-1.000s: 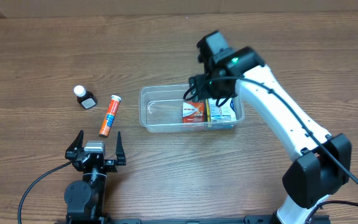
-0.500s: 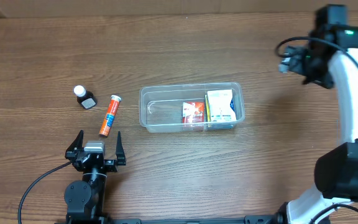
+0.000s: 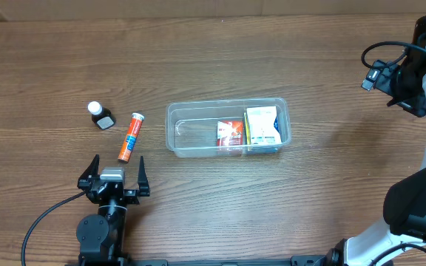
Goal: Pack container
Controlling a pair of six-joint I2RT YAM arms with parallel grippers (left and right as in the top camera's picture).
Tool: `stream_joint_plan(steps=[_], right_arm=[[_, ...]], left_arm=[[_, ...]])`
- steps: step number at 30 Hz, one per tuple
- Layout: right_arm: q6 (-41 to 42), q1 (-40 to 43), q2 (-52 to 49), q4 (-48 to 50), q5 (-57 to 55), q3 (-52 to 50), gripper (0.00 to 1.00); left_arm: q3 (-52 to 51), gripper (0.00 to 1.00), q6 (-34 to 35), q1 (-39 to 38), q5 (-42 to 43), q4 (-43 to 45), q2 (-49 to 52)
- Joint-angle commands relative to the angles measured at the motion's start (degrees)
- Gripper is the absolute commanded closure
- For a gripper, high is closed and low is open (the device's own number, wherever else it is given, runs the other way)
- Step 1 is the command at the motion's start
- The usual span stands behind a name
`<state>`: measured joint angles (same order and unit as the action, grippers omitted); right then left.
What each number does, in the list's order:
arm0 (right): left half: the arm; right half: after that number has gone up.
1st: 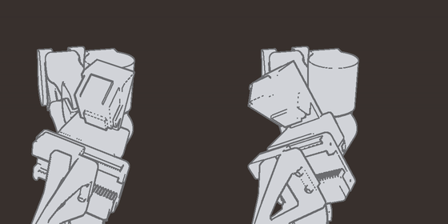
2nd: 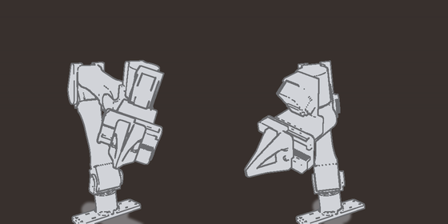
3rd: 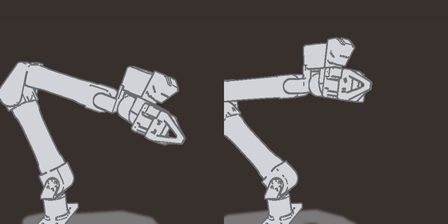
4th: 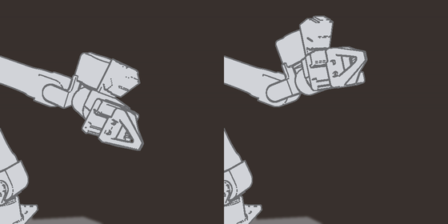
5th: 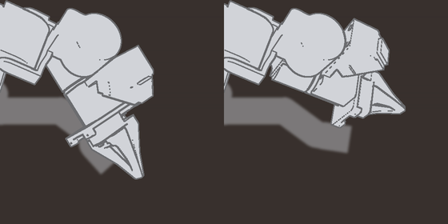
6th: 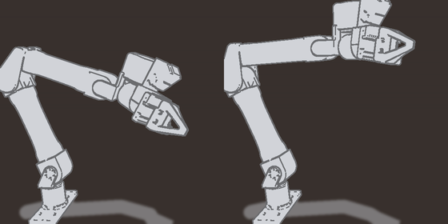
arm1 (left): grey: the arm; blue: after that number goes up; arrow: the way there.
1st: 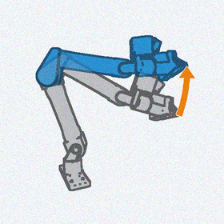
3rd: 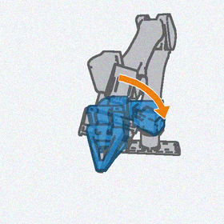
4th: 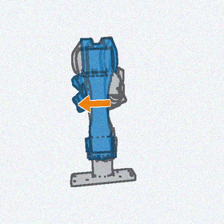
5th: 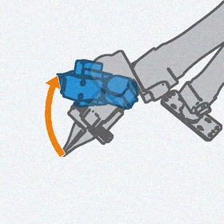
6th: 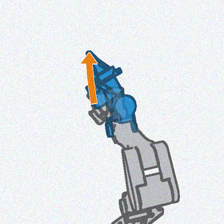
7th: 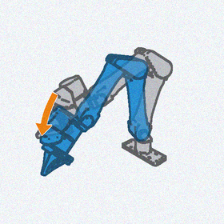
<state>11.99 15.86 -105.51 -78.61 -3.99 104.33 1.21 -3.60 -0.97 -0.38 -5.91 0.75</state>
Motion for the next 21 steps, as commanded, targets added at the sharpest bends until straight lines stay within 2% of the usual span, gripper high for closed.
stream_joint_plan(steps=[1, 4, 6, 9, 12, 16, 19, 21], right_arm=[[0.0, 0.0, 2.0, 0.3, -0.4, 1.5, 0.0], [0.0, 0.0, 2.0, 0.3, -0.4, 1.5, 0.0], [0.0, 0.0, 2.0, 0.3, -0.4, 1.5, 0.0], [0.0, 0.0, 2.0, 0.3, -0.4, 1.5, 0.0], [0.0, 0.0, 2.0, 0.3, -0.4, 1.5, 0.0], [0.0, 0.0, 2.0, 0.3, -0.4, 1.5, 0.0], [0.0, 0.0, 2.0, 0.3, -0.4, 1.5, 0.0], [0.0, 0.0, 2.0, 0.3, -0.4, 1.5, 0.0]], left_arm=[[-0.3, 0.0, -1.0, 0.5, 0.6, 0.2, -0.5], [-0.3, 0.0, -0.9, 0.5, 0.9, 0.2, -0.5], [-0.3, 0.0, -0.9, 0.5, -0.2, 3.7, -0.5], [0.0, 0.0, 0.0, 0.5, 3.5, 11.2, -0.5], [4.5, 0.0, 7.7, 0.8, 0.7, 5.6, 1.6], [17.1, 0.0, 8.0, 2.9, 0.4, 1.4, 16.7], [35.0, 0.0, 7.8, 5.8, 5.2, -10.0, 37.0], [48.7, 0.0, 7.9, 7.5, 5.4, -22.3, 52.0]])
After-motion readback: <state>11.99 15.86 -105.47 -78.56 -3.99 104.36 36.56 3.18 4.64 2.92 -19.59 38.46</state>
